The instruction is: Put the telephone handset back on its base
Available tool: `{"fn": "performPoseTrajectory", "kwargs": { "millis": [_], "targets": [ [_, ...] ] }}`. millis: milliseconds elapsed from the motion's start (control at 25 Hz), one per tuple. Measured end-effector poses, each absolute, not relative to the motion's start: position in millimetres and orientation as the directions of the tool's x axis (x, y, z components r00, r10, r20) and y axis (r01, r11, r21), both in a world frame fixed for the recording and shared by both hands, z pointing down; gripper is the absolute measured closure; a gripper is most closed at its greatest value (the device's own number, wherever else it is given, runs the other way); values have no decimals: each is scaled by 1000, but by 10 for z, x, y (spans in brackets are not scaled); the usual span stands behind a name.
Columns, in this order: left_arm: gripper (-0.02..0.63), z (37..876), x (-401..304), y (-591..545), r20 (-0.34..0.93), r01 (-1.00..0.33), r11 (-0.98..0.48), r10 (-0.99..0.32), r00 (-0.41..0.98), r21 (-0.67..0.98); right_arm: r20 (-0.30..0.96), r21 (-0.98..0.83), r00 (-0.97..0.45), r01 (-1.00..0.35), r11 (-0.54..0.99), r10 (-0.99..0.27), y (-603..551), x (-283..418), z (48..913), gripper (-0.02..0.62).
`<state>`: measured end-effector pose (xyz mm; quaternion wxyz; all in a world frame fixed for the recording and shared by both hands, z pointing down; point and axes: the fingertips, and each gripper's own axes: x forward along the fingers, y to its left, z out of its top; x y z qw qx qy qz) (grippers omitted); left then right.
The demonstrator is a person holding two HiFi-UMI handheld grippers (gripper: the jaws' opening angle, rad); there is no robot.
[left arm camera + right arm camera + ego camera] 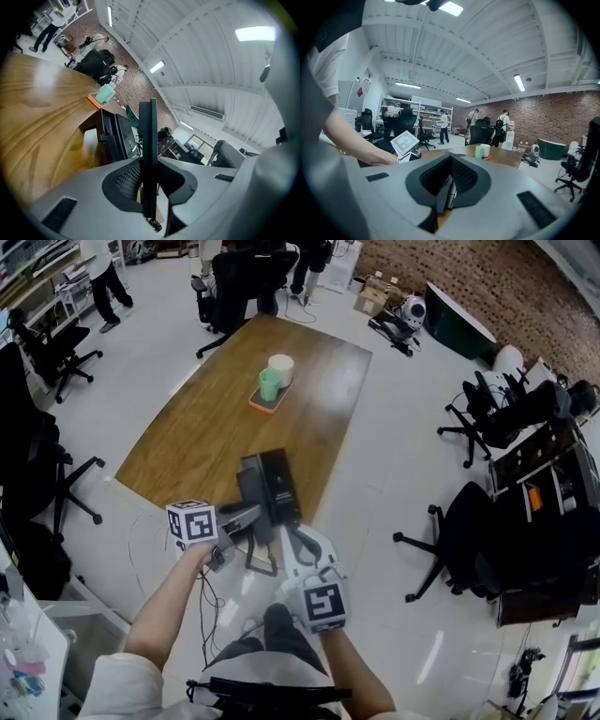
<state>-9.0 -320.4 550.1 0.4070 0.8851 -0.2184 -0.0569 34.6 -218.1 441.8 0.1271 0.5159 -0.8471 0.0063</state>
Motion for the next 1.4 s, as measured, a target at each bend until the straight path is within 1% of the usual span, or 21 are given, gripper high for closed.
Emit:
{"fn": "performPoseTrajectory", "kwargs": {
  "millis": [280, 560, 640, 720, 920, 1040, 1160, 1200, 1320, 1400],
  "targets": [
    [534, 5601, -60, -3464, 63, -290, -548, -395, 917, 785, 251, 59, -430, -887, 457, -867, -2312, 421, 4534, 592],
    [534, 5648, -17, -3648, 59, -250, -527, -352, 934, 813, 285, 75, -444, -873, 481, -849, -2368, 499, 4638, 592],
    [534, 5656, 8, -3686, 35, -222, -514, -348, 937, 829, 295, 80, -445, -871, 486, -846, -2385, 515, 4660, 592],
    [534, 5708, 12, -3725, 28, -213, -494, -354, 935, 843, 289, 62, -442, -877, 477, -849, -2403, 516, 4637, 592],
    [534, 5881, -87, -3739, 71, -234, -404, -378, 923, 884, 300, 76, -448, -869, 489, -842, -2423, 552, 4679, 592],
    [534, 5872, -109, -3754, 33, -197, -409, -374, 927, 891, 308, 78, -451, -866, 495, -838, -2429, 552, 4711, 592],
    [534, 5822, -93, -3742, -33, -121, -401, -355, 934, 908, 308, 70, -454, -865, 496, -836, -2414, 532, 4723, 592],
    [534, 5817, -101, -3755, -39, -118, -411, -353, 935, 904, 308, 62, -453, -868, 493, -837, -2411, 529, 4725, 592],
    [534, 5835, -124, -3810, -4, -161, -448, -344, 939, 879, 309, 47, -449, -873, 485, -838, -2415, 539, 4743, 592],
    [534, 5902, -121, -3806, 63, -200, -392, -336, 940, 898, 312, 48, -450, -872, 487, -837, -2423, 547, 4759, 592]
  ]
}}
